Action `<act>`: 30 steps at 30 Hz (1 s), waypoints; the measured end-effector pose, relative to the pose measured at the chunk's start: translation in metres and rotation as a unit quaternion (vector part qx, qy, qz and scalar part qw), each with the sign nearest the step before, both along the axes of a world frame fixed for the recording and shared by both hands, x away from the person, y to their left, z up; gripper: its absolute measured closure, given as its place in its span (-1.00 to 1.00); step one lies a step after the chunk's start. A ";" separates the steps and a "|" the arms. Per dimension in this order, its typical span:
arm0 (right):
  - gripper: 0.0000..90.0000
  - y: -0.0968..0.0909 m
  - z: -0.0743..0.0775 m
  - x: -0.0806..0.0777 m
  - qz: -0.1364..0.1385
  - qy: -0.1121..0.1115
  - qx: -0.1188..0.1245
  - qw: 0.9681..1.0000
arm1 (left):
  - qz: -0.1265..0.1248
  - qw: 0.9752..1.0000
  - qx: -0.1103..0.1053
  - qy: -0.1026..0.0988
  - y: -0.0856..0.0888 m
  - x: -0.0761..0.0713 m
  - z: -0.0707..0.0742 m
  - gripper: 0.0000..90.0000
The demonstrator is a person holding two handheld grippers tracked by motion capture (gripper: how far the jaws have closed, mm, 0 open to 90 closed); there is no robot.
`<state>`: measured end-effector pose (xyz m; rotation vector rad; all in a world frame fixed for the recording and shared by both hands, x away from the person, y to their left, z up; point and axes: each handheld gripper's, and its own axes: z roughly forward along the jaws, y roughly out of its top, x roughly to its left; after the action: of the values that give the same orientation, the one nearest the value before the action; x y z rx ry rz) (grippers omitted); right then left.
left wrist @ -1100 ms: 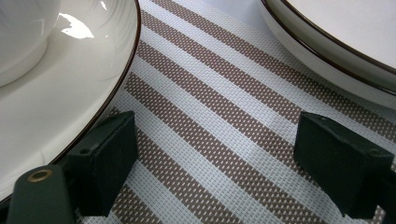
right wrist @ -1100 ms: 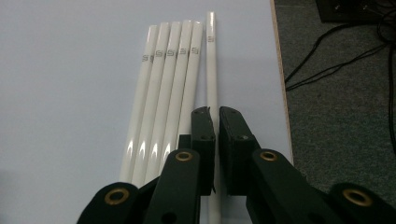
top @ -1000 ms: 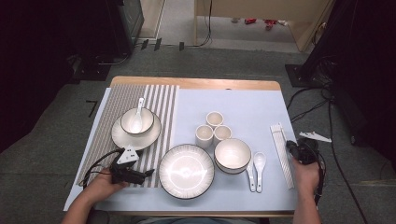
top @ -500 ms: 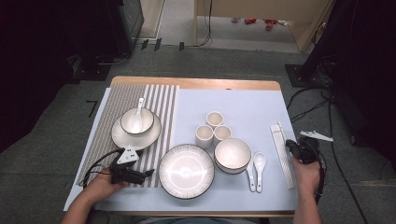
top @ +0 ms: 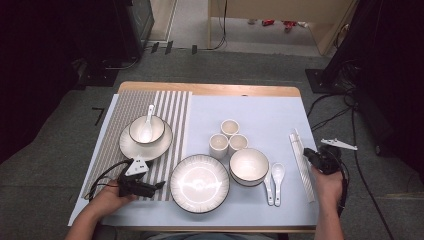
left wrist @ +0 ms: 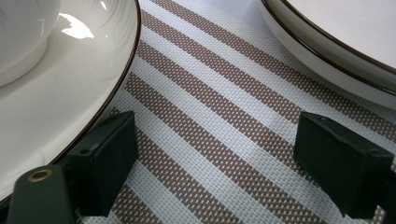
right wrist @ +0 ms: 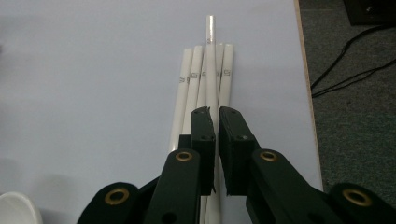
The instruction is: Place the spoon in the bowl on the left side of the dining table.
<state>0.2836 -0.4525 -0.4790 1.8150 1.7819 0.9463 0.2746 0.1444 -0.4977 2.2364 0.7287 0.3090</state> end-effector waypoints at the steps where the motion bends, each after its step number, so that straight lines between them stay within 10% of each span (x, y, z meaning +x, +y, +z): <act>1: 0.90 0.000 0.000 0.000 0.000 0.001 0.000 1.000 | 0.000 1.000 0.000 0.000 0.000 0.000 0.000 -0.69; 30: 0.90 0.023 0.013 0.009 0.058 -0.008 0.016 0.998 | 0.000 1.000 0.000 -0.001 0.000 0.000 0.000 -0.69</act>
<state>0.2925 -0.4294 -0.4656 1.7330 1.8902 1.0355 0.2746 0.1444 -0.4977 2.2364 0.7278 0.3102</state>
